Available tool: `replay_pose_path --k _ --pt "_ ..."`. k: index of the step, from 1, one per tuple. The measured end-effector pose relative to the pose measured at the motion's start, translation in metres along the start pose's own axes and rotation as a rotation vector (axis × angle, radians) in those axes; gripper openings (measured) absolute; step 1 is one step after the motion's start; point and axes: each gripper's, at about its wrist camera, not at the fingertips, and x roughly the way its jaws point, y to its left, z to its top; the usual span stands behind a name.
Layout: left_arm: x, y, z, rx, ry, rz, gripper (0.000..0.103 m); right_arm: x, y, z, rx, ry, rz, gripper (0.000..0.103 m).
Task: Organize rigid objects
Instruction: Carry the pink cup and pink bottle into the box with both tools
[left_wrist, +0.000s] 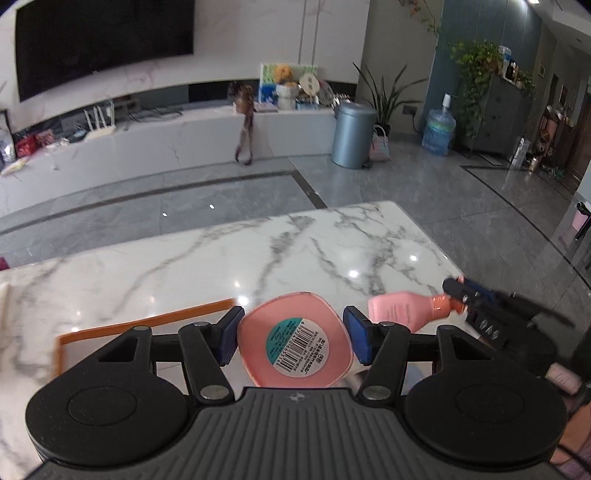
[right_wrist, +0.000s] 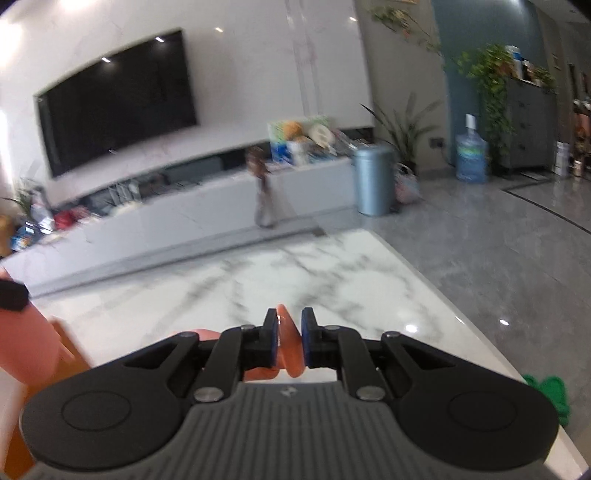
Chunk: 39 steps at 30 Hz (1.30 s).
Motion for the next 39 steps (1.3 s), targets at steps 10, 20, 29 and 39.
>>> replay_pose_path --k 10,20,29,39 --pt "-0.019 0.085 -0.041 0.024 0.066 0.103 0.067 -0.042 0.156 0.014 -0.401 0.041 0.382 0.011" --pt "0.040 0.123 -0.065 0.132 0.223 0.020 0.067 0.032 0.256 -0.036 -0.823 0.227 0.397 0.011" --pt "0.071 0.132 -0.075 0.239 0.215 0.006 0.070 0.074 0.281 -0.057 -0.947 0.286 0.373 0.011" --pt "0.050 0.142 -0.079 0.244 0.181 -0.024 0.074 0.080 0.296 -0.060 -1.071 0.183 0.326 0.013"
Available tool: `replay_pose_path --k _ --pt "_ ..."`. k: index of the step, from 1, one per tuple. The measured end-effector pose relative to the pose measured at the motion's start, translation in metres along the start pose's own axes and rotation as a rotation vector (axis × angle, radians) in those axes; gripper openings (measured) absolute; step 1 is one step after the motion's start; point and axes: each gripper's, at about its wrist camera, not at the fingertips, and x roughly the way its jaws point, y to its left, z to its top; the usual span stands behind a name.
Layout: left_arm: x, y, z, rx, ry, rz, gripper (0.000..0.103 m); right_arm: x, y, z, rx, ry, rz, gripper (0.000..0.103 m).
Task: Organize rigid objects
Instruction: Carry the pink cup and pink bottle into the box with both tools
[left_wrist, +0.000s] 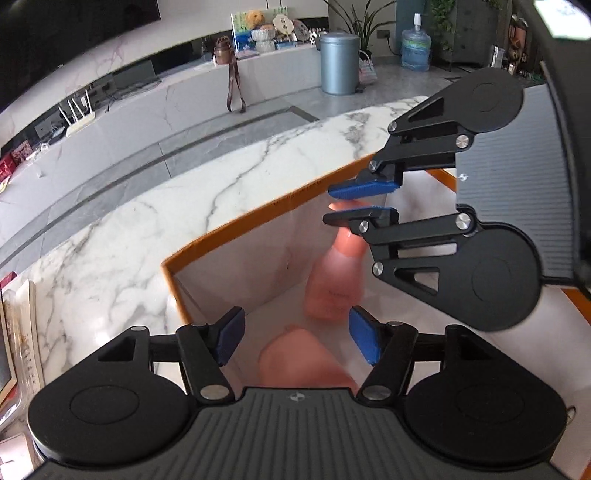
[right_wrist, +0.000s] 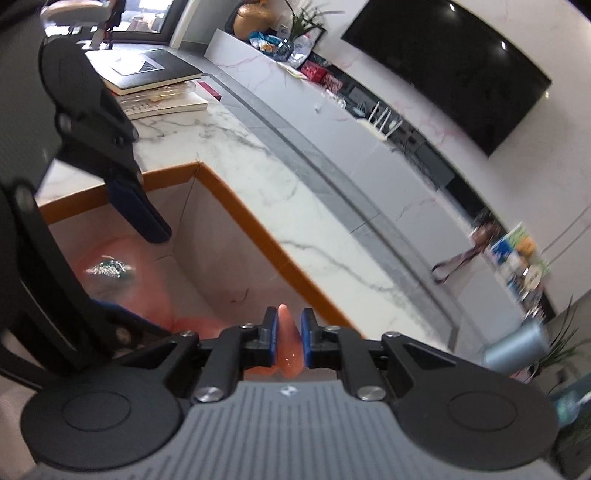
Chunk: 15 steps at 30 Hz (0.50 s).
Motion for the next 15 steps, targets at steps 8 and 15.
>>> replay_pose_path --k 8,15 --pt "-0.005 -0.005 -0.003 0.004 0.066 -0.019 0.070 -0.010 -0.017 0.008 0.164 -0.002 0.136 0.020" --pt "-0.006 -0.015 -0.006 0.007 0.137 -0.030 0.069 -0.010 -0.028 0.015 0.382 0.006 0.306 0.025"
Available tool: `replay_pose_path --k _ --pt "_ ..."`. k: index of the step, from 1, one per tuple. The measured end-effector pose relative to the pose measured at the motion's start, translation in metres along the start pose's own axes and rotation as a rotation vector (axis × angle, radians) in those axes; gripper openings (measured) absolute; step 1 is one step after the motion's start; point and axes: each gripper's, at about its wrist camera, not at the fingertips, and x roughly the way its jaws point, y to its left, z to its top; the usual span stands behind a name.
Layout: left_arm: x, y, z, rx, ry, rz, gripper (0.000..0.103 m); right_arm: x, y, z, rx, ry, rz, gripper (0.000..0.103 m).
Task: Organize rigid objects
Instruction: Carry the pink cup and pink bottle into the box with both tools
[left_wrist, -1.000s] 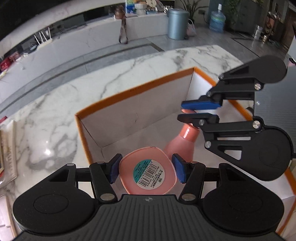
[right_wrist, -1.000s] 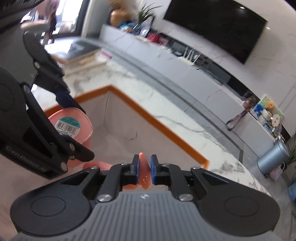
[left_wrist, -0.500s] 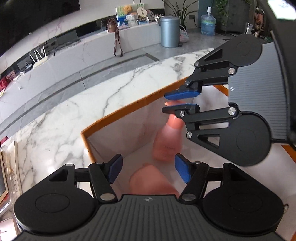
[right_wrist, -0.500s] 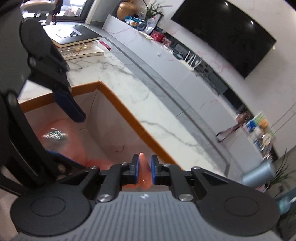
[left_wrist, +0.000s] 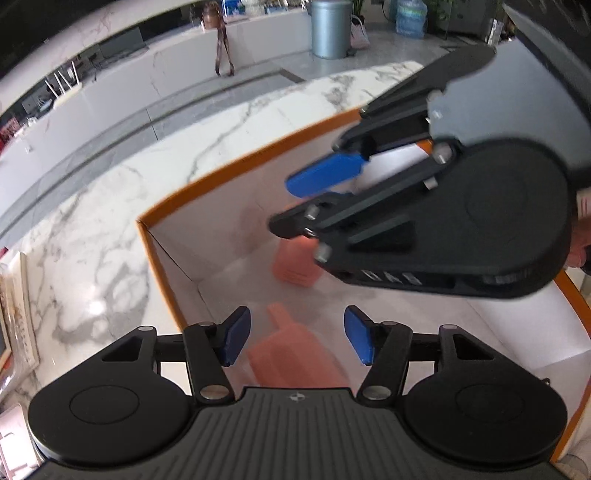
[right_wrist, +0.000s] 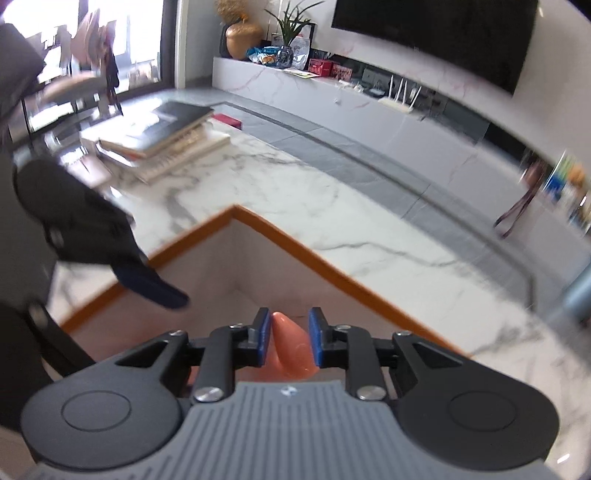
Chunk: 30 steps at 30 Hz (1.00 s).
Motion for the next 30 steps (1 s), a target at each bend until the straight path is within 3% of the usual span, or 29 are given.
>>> replay_pose_path --k 8,12,17,19,21,23,30 --pt "0.004 -0.003 0.002 0.034 0.056 0.006 0.068 -0.005 -0.021 -0.001 0.262 -0.014 0.098 0.033" --pt "0.016 -0.008 0.013 0.054 0.117 0.028 0.068 -0.015 -0.027 -0.011 0.324 -0.024 0.073 0.034" --pt "0.035 -0.017 0.026 0.068 0.196 0.141 0.069 -0.031 -0.041 -0.030 0.386 -0.050 0.024 0.034" --pt "0.039 -0.015 0.031 0.057 0.209 0.179 0.066 -0.036 -0.048 -0.037 0.414 -0.066 0.021 0.034" --pt "0.042 -0.016 0.035 0.055 0.215 0.205 0.051 -0.041 -0.053 -0.043 0.440 -0.084 0.023 0.034" --pt "0.045 -0.017 0.037 0.039 0.241 0.168 0.045 -0.044 -0.057 -0.047 0.454 -0.098 0.030 0.034" --pt "0.066 -0.009 0.033 -0.061 0.359 0.222 0.045 -0.048 -0.058 -0.055 0.432 -0.126 0.037 0.033"
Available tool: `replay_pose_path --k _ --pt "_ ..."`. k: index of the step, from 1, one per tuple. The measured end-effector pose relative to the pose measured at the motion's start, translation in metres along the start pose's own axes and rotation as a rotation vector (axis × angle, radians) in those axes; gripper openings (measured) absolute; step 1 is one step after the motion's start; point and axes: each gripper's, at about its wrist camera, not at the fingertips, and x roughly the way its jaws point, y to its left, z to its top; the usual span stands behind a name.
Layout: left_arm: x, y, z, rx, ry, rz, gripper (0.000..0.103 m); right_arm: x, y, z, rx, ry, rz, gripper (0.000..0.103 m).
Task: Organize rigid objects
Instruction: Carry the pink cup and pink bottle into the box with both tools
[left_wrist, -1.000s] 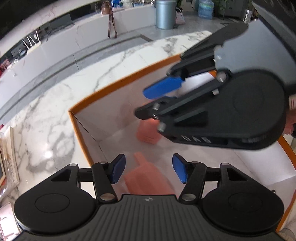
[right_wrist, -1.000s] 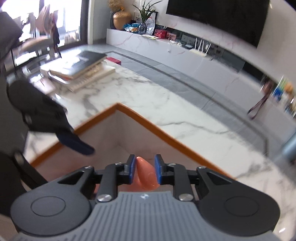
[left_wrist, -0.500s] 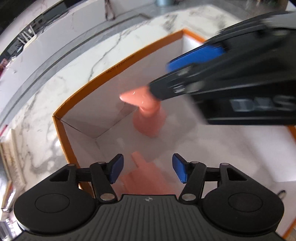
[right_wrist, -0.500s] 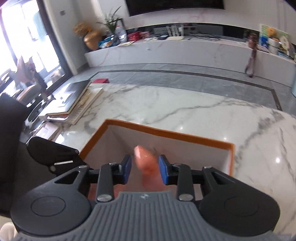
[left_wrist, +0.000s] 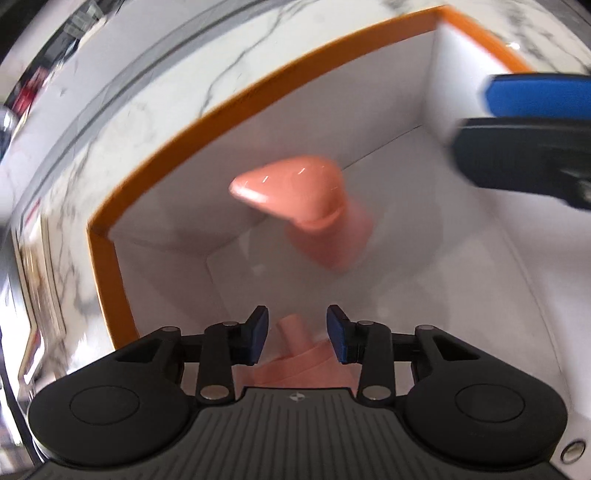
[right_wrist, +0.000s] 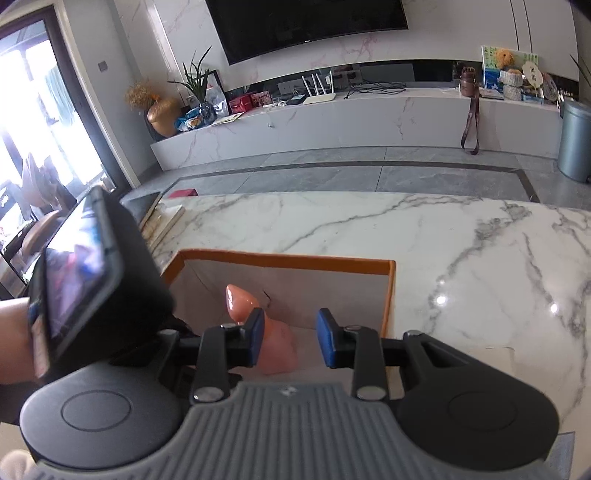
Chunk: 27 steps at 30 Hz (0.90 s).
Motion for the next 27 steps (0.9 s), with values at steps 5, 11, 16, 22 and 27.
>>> replay_pose_path --k 5,11,16,22,27 --pt "0.002 0.008 -0.007 -0.031 0.006 -0.056 0.024 -0.001 -0.003 -0.005 -0.016 -0.008 0.010 0.033" --pt "-0.030 0.025 -0.027 -0.054 -0.108 -0.080 0.017 0.001 -0.002 -0.010 -0.054 -0.004 0.002 0.033" --pt "-0.061 0.045 -0.055 -0.064 -0.271 -0.079 0.014 0.002 -0.002 -0.013 -0.047 -0.002 -0.004 0.033" --pt "-0.073 0.055 -0.068 -0.066 -0.413 -0.048 0.014 0.007 0.009 -0.015 -0.075 0.011 -0.003 0.033" --pt "-0.065 0.040 -0.059 0.037 -0.520 -0.012 0.014 0.015 0.020 -0.016 -0.114 0.046 0.002 0.033"
